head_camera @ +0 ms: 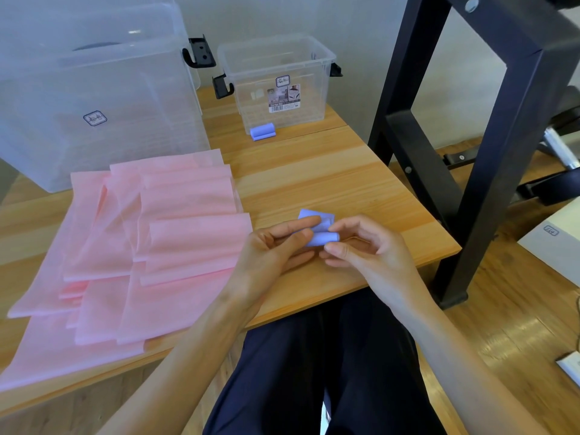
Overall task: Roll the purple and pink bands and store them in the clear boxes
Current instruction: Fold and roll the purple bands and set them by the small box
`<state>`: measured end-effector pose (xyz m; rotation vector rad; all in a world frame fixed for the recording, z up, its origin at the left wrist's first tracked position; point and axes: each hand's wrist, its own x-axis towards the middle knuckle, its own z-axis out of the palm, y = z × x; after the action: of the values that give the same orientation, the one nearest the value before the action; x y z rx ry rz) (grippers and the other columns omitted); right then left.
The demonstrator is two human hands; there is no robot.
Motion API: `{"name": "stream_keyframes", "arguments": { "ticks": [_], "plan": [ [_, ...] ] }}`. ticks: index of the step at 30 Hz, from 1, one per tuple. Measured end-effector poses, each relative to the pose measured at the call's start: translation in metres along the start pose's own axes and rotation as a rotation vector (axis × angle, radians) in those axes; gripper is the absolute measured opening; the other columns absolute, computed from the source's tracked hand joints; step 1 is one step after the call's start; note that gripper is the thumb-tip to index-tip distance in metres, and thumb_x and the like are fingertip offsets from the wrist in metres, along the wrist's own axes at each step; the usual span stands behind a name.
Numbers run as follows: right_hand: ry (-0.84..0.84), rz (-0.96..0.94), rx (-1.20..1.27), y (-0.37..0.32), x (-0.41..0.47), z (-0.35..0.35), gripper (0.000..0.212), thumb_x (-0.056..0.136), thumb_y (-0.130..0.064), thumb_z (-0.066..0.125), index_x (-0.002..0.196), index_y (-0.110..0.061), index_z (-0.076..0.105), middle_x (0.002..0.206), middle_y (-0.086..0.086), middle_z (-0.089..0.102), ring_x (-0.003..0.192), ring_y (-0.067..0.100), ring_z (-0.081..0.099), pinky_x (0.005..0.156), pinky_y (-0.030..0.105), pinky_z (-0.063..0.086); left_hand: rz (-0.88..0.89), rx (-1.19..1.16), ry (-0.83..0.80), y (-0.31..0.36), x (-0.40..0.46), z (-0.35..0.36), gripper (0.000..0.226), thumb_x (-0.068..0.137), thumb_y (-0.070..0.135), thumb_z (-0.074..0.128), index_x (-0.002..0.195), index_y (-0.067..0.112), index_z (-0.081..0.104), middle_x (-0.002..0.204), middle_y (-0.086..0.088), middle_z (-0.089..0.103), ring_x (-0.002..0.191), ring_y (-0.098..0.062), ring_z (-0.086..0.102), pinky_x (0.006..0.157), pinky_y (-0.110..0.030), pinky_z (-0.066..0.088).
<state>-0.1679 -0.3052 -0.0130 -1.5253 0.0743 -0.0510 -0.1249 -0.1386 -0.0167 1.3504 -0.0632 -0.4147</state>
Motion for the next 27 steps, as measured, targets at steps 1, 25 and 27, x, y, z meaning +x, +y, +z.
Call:
{"name": "stream_keyframes", "arguments": {
  "ticks": [1, 25, 27],
  "plan": [
    [0.008, 0.002, -0.005, 0.0005, 0.0007, 0.0000, 0.016, 0.086, 0.000, 0.071, 0.101, -0.002, 0.067, 0.098, 0.014, 0.071, 0.082, 0.025, 0.075, 0.072, 0.029, 0.061, -0.003, -0.006, 0.001, -0.0004, 0.0002, -0.0001, 0.020, 0.095, 0.010, 0.060, 0.109, 0.015, 0.073, 0.107, -0.002, 0.076, 0.103, -0.016, 0.071, 0.088, -0.024, 0.057],
    [-0.042, 0.210, -0.044, -0.0067, 0.0045, -0.0035, 0.022, 0.082, -0.002, 0.076, 0.098, 0.008, 0.064, 0.097, 0.027, 0.068, 0.074, 0.025, 0.075, 0.070, 0.030, 0.062, 0.088, 0.188, 0.028, 0.0060, 0.0069, -0.0032, 0.029, 0.091, 0.000, 0.064, 0.105, 0.023, 0.074, 0.090, 0.007, 0.077, 0.080, 0.001, 0.067, 0.071, -0.012, 0.051],
    [-0.060, 0.206, -0.040, -0.0073, 0.0042, -0.0050, 0.022, 0.082, -0.001, 0.075, 0.097, 0.008, 0.063, 0.097, 0.026, 0.069, 0.077, 0.026, 0.075, 0.071, 0.030, 0.062, 0.097, 0.192, 0.043, 0.0066, 0.0071, -0.0033, 0.029, 0.089, 0.000, 0.066, 0.104, 0.023, 0.073, 0.083, 0.013, 0.075, 0.072, 0.006, 0.064, 0.065, -0.008, 0.047]
  ]
}}
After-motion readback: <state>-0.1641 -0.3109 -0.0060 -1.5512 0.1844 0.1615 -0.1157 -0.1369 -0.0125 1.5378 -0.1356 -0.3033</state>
